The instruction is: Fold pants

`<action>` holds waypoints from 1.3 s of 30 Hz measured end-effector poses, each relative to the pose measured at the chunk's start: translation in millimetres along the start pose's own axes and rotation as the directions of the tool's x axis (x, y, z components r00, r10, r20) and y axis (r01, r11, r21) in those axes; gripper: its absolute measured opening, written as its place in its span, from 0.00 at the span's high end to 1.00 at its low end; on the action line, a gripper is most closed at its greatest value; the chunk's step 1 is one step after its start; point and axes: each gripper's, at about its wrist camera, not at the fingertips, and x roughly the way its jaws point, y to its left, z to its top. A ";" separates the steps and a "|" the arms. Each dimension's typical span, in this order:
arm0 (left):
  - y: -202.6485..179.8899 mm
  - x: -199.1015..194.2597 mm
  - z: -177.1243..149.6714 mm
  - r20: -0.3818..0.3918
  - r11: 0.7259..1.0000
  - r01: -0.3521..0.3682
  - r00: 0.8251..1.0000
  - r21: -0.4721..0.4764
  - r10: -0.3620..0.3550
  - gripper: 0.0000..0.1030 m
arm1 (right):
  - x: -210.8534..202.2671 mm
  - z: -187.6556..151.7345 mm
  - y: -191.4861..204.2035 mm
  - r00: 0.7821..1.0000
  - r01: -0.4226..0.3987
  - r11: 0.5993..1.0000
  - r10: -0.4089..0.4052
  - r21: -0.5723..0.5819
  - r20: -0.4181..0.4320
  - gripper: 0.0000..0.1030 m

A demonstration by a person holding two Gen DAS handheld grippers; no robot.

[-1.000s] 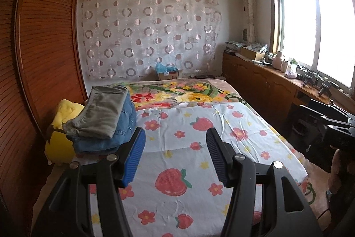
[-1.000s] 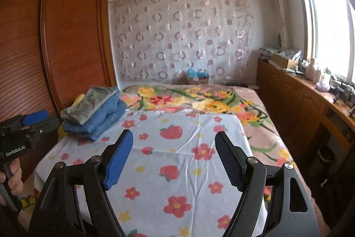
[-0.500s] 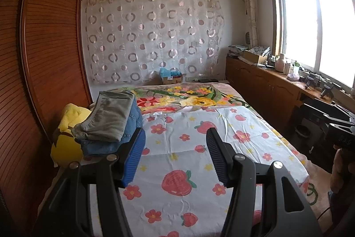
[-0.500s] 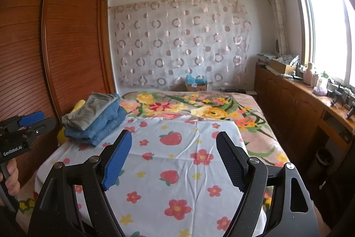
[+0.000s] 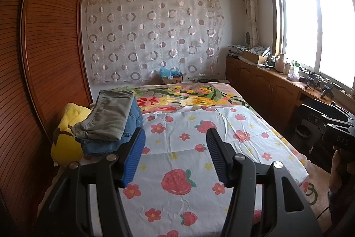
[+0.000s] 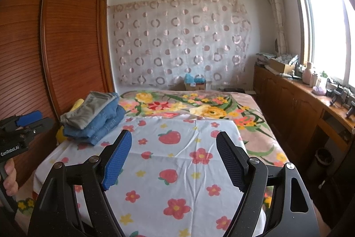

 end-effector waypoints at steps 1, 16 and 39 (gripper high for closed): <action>0.0 -0.2 0.0 0.000 1.000 0.000 1.000 0.001 0.000 0.45 | 0.1 0.2 -0.3 1.000 -0.003 1.000 0.003 0.001 -0.001 0.22; -0.6 -1.3 -0.4 -0.002 1.000 0.001 1.000 -0.001 -0.001 0.45 | -1.4 -2.2 -0.5 1.000 -0.005 1.000 0.005 0.000 -0.003 0.22; -0.7 -1.4 0.3 -0.001 1.000 0.000 1.000 0.000 0.000 0.44 | -1.5 -1.8 0.1 1.000 -0.006 1.000 0.006 -0.001 -0.002 0.22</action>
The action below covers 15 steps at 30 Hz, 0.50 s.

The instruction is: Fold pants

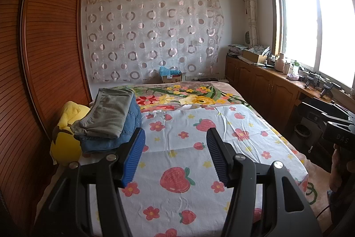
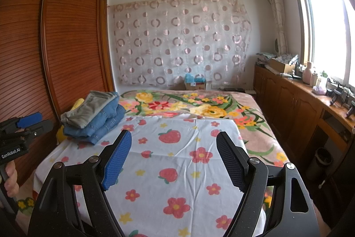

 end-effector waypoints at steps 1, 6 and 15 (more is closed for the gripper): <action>0.1 -0.2 0.0 -0.001 1.000 0.000 1.000 0.000 0.000 0.44 | 0.0 0.0 0.2 1.000 -0.001 1.000 0.001 -0.001 0.000 0.22; -0.2 -0.1 0.4 0.000 1.000 0.001 1.000 0.000 -0.001 0.44 | -0.3 -1.1 -0.2 1.000 -0.002 1.000 0.002 0.000 -0.001 0.22; -0.2 -2.1 -2.2 -0.002 1.000 -0.004 1.000 -0.002 0.004 0.44 | -0.5 -1.4 0.8 1.000 -0.001 1.000 0.001 0.000 -0.001 0.22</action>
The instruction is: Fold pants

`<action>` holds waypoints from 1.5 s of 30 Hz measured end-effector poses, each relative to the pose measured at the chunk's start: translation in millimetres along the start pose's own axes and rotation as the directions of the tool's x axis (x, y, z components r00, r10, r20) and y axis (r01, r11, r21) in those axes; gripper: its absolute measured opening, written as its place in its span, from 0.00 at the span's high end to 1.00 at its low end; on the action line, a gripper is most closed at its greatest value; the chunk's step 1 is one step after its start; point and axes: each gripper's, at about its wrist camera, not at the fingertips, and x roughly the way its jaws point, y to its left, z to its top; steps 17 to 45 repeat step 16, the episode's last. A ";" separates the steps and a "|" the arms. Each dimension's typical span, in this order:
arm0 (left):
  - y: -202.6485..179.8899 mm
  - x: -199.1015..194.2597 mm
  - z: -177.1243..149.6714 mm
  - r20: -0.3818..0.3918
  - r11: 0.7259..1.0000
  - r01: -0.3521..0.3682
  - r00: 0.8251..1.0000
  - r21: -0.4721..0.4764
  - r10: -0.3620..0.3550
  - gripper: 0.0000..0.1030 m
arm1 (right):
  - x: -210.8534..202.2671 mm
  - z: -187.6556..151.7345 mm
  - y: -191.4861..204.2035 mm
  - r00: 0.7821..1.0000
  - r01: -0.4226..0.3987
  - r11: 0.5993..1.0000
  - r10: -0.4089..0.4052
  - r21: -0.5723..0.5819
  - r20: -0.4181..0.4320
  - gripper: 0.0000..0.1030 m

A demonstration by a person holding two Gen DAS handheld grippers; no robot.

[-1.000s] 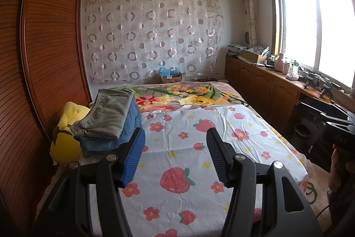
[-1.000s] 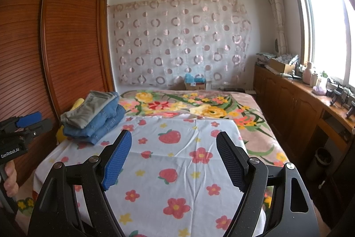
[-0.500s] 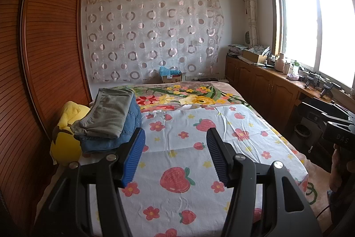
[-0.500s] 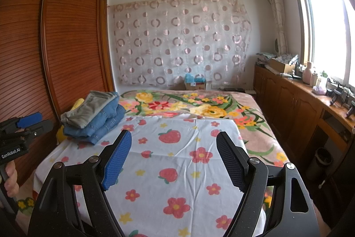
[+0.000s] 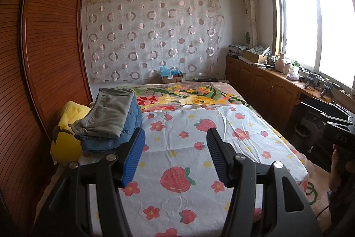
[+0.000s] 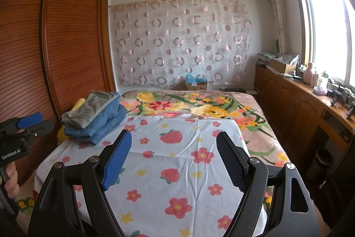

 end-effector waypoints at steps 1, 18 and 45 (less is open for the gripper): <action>0.4 -1.1 -0.3 -0.001 1.000 -0.001 1.000 -0.001 0.001 0.44 | 0.2 0.3 0.0 1.000 0.001 1.000 -0.001 -0.001 0.000 0.22; -1.8 -2.3 -3.3 -0.003 1.000 -0.001 1.000 -0.002 0.000 0.44 | 0.0 0.5 0.1 1.000 0.001 1.000 -0.001 0.000 0.001 0.22; -1.8 -2.3 -3.3 -0.003 1.000 -0.001 1.000 -0.002 0.000 0.44 | 0.0 0.5 0.1 1.000 0.001 1.000 -0.001 0.000 0.001 0.22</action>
